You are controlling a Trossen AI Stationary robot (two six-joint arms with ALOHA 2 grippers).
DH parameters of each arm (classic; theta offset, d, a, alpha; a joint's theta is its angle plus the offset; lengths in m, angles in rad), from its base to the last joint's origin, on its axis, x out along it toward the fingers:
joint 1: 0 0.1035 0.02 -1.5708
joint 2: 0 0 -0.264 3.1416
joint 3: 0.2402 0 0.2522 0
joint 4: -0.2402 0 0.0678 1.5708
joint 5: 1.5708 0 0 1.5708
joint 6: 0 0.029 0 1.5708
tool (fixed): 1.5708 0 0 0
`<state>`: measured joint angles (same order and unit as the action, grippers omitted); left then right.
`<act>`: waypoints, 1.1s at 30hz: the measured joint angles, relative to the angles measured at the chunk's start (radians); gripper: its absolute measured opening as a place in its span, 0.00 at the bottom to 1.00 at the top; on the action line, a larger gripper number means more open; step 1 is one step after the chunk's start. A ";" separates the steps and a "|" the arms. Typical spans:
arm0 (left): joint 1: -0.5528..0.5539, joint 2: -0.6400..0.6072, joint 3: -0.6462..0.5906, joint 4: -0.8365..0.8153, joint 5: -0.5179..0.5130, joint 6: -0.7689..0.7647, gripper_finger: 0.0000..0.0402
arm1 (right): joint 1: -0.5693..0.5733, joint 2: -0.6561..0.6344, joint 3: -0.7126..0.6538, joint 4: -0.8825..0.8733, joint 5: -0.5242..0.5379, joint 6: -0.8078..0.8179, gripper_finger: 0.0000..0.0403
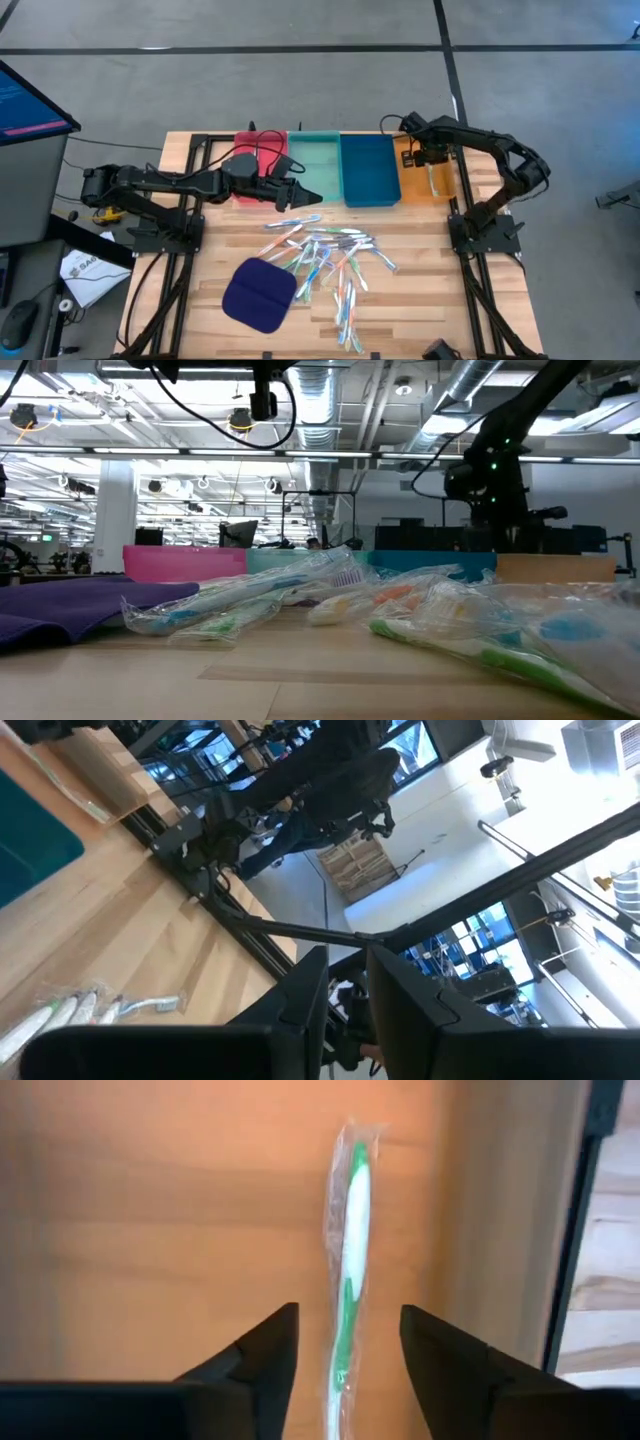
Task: Pick & Place Toothbrushes
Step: Put the orange toothbrush into the blue bin
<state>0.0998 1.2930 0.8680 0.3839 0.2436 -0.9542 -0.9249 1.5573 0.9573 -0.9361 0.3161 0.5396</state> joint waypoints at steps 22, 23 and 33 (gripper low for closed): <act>0.000 0.000 0.000 0.008 0.205 0.004 0.17 | 0.177 -0.569 0.008 0.080 -0.376 -0.125 0.46; 0.000 0.000 0.000 0.009 0.219 0.004 0.17 | 0.195 -0.593 0.008 0.087 -0.379 -0.110 0.46; -0.026 0.000 0.000 0.015 0.342 -0.018 0.17 | 0.405 -0.751 0.008 0.185 -0.382 0.118 0.43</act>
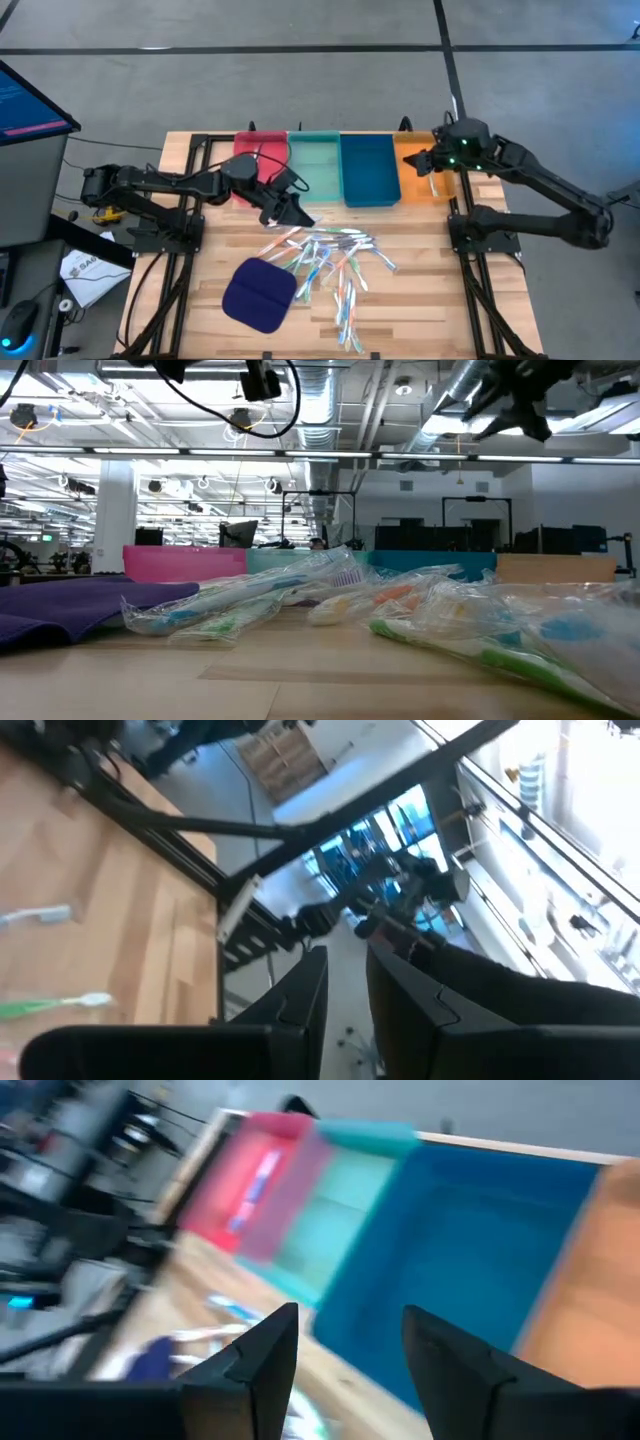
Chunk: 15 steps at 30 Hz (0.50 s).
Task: Pick & Place Toothbrushes
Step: Put the orange toothbrush into the blue bin
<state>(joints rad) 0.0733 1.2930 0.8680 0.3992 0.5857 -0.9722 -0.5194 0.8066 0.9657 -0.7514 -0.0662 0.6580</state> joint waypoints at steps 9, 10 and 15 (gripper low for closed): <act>-0.112 0.000 0.000 -0.003 0.034 0.037 0.17 | 0.250 0.018 0.000 0.202 0.015 0.125 0.42; -0.125 0.000 0.000 -0.004 0.034 0.037 0.17 | 0.281 0.030 0.000 0.223 0.016 0.135 0.42; -0.167 0.000 0.000 -0.007 0.033 0.037 0.17 | 0.452 0.111 0.000 0.279 0.018 0.162 0.42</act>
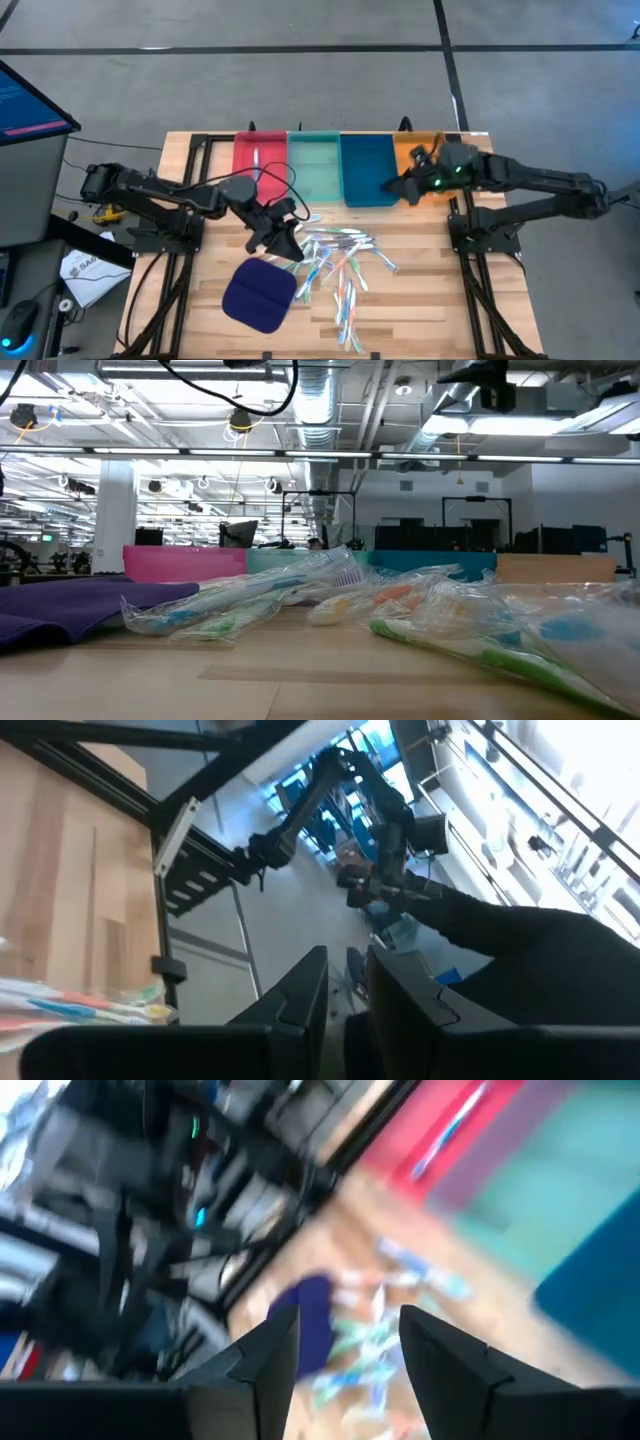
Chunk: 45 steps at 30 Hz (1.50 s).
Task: Pick & Place Toothbrushes
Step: Put the orange toothbrush into the blue bin
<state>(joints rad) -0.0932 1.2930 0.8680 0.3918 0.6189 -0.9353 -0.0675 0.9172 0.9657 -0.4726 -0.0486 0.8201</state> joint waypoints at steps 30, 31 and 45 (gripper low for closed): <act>-0.008 0.000 0.000 0.006 0.086 0.039 0.17 | 0.366 0.584 0.058 0.130 -0.136 -0.216 0.39; -0.008 0.000 0.000 0.006 0.087 0.045 0.17 | 0.360 0.602 0.071 0.083 -0.143 -0.253 0.39; 0.017 -0.001 0.001 0.009 -0.052 0.068 0.17 | 0.349 0.826 0.302 -0.274 -0.129 -0.919 0.33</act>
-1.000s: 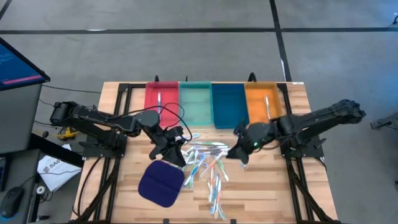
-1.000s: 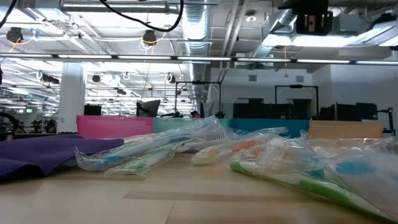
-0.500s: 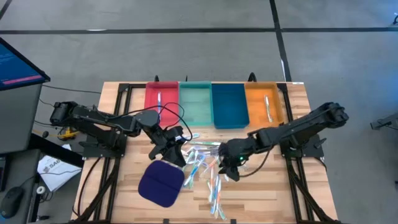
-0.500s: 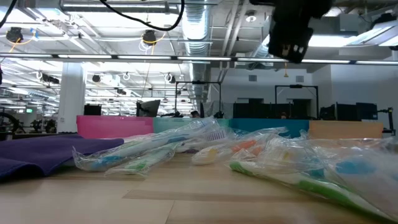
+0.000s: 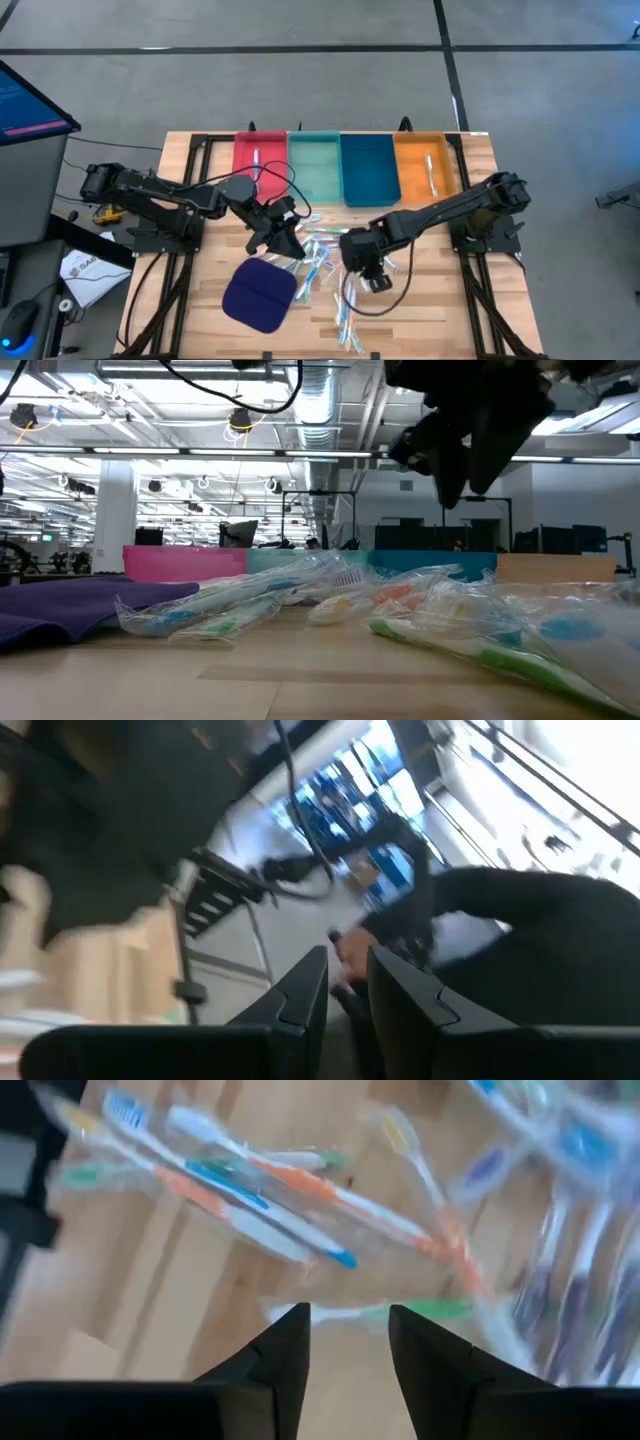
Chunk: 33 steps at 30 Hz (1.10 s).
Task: Pick & Place Toothbrushes
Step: Put the orange toothbrush into the blue bin
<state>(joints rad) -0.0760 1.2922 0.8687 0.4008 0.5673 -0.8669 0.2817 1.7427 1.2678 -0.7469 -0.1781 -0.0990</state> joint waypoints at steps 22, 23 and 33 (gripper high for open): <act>0.043 0.000 0.000 0.004 -0.113 -0.035 0.17 | -0.118 0.124 0.048 -0.018 0.071 -0.431 0.50; 0.043 0.000 0.000 0.004 -0.113 -0.035 0.17 | -0.122 0.127 0.047 -0.016 0.063 -0.432 0.51; 0.043 0.000 0.000 0.003 -0.112 -0.031 0.17 | -0.133 0.128 0.022 0.037 0.004 -0.441 0.54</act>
<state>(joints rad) -0.0330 1.2922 0.8684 0.4043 0.4557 -0.8983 0.1483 1.8709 1.2897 -0.7095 -0.1742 -0.5404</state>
